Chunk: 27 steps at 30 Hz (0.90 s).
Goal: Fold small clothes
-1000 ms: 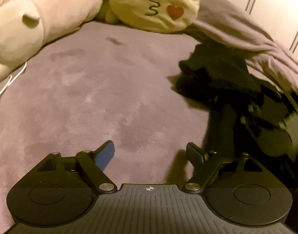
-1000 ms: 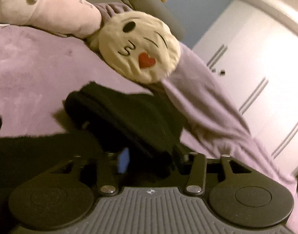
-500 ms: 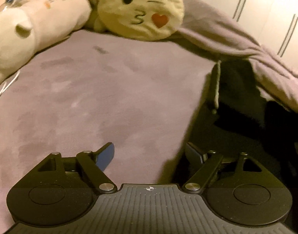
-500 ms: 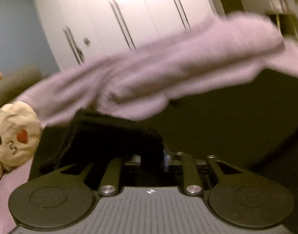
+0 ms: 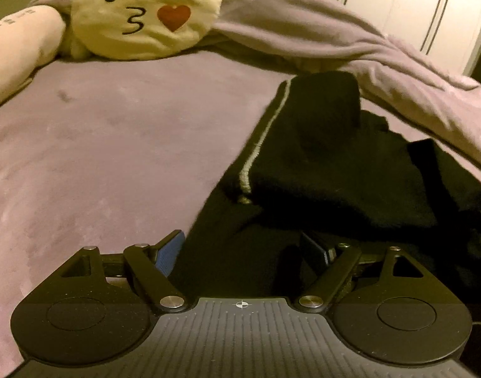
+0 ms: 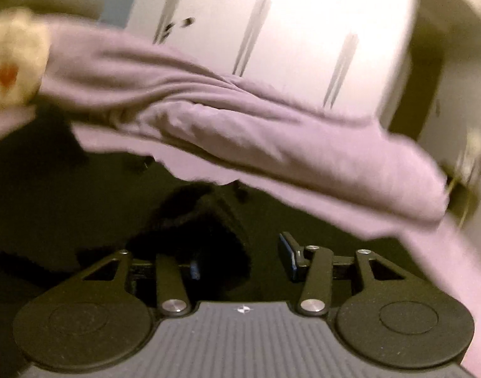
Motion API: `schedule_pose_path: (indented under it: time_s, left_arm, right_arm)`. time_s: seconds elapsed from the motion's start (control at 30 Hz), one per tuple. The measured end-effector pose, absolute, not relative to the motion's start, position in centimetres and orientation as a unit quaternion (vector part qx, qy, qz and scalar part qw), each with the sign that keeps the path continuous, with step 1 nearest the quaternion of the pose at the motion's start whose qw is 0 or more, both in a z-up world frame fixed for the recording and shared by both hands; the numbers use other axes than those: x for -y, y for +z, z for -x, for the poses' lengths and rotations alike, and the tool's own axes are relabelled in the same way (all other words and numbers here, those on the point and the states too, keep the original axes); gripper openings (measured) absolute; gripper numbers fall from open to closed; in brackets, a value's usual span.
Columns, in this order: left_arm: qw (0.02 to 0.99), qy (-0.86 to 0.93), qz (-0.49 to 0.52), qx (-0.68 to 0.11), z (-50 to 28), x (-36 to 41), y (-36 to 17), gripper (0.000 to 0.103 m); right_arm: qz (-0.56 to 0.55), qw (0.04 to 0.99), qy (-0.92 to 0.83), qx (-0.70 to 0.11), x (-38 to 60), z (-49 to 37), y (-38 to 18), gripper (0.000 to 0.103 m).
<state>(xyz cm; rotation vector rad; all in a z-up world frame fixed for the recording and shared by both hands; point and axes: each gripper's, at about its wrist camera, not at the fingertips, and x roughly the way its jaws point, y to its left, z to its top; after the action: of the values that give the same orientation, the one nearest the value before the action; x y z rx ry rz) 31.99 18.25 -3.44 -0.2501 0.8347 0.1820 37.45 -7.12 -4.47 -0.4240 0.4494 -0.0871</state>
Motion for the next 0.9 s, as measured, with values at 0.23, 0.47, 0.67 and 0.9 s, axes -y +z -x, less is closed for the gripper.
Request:
schedule_pose_path:
  time_s: [0.23, 0.47, 0.67, 0.9]
  left_arm:
    - [0.902, 0.1, 0.097, -0.408, -32.4, -17.3, -3.9, 0.085]
    - [0.904, 0.091, 0.101, -0.405, -32.3, -17.2, -3.3, 0.085]
    - [0.905, 0.084, 0.091, -0.406, -33.2, -15.7, -3.2, 0.086]
    - [0.906, 0.088, 0.071, -0.407, -33.1, -13.6, -3.4, 0.086]
  right_arm:
    - [0.097, 0.969, 0.036, -0.223, 9.6, -38.7, -3.8, 0.009]
    - [-0.352, 0.903, -0.082, -0.234, 23.4, -36.1, -4.9, 0.017]
    - [-0.334, 0.907, -0.076, -0.246, 25.4, -35.9, -5.6, 0.031]
    - [-0.294, 0.914, -0.041, -0.276, 25.9, -37.0, -5.7, 0.01]
